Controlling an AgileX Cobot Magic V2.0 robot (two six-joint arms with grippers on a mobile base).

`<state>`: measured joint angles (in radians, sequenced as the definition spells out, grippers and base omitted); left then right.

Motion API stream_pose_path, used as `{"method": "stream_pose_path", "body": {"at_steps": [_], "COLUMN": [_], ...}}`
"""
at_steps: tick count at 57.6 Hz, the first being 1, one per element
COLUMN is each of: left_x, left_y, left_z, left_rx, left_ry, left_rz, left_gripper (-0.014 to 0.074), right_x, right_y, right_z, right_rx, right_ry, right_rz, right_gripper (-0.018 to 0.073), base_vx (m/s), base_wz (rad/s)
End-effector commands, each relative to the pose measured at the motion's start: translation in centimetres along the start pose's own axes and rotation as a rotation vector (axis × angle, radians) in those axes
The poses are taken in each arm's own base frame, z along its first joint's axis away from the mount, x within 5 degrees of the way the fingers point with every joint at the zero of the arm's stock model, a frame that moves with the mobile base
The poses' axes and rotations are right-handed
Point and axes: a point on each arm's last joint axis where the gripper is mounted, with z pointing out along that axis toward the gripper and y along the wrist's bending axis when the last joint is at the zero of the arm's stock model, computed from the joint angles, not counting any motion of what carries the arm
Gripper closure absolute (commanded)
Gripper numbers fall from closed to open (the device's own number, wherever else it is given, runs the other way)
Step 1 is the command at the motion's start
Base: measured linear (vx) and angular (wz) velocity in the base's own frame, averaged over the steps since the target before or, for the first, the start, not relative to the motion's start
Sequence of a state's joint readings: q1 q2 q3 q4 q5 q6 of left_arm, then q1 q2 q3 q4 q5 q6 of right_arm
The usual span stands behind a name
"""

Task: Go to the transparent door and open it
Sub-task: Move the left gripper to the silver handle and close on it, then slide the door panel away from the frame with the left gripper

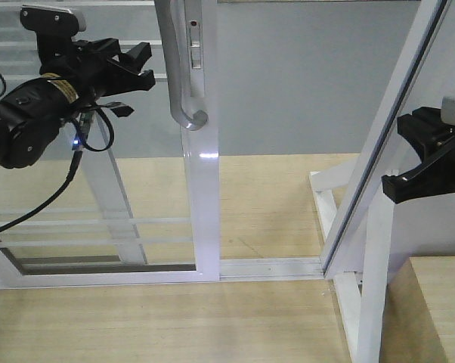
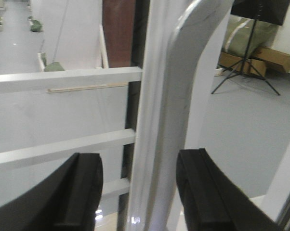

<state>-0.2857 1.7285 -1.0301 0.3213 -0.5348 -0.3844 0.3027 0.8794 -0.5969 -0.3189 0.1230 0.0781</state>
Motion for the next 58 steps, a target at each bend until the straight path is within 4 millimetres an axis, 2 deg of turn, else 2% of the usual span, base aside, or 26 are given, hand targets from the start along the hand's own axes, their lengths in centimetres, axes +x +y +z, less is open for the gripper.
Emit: {"method": "stream_pose_path", "body": {"at_steps": [1,12,36,49,58], "left_x": [-3.2,-3.2,-2.8,-3.4,-3.7], "left_y": [-1.0,-0.9,-2.3,-1.8,-1.8], "left_z": [0.3,1.9,6.0,7.5,7.6], "left_rx": [0.077,0.095,0.099,0.054,0.051], "left_ry": [-0.136,-0.14,-0.087,-0.05,-0.053], "left_rz": [-0.004,-0.022,0.005,0.036,0.047], "left_gripper": [0.0125,0.0125,0.0125,0.0125,0.0149], "right_x": [-1.8,-1.7,-1.2,-1.2,-1.2], "right_y": [-0.2,-0.2,-0.1,-0.1,-0.1], "right_z": [-0.4,-0.3,0.9,0.9,0.9], "right_rx": [0.007,0.008,-0.004,-0.004,-0.004], "right_ry": [-0.11,-0.103,-0.056,-0.057,-0.056], "right_rz": [-0.04,-0.061,-0.061,-0.061,-0.063], "right_gripper": [0.0567,0.0567,0.0567,0.0567,0.0567], "base_vx": [0.0,0.0,0.0,0.0,0.0], "base_wz": [0.0,0.0,0.0,0.0,0.0]}}
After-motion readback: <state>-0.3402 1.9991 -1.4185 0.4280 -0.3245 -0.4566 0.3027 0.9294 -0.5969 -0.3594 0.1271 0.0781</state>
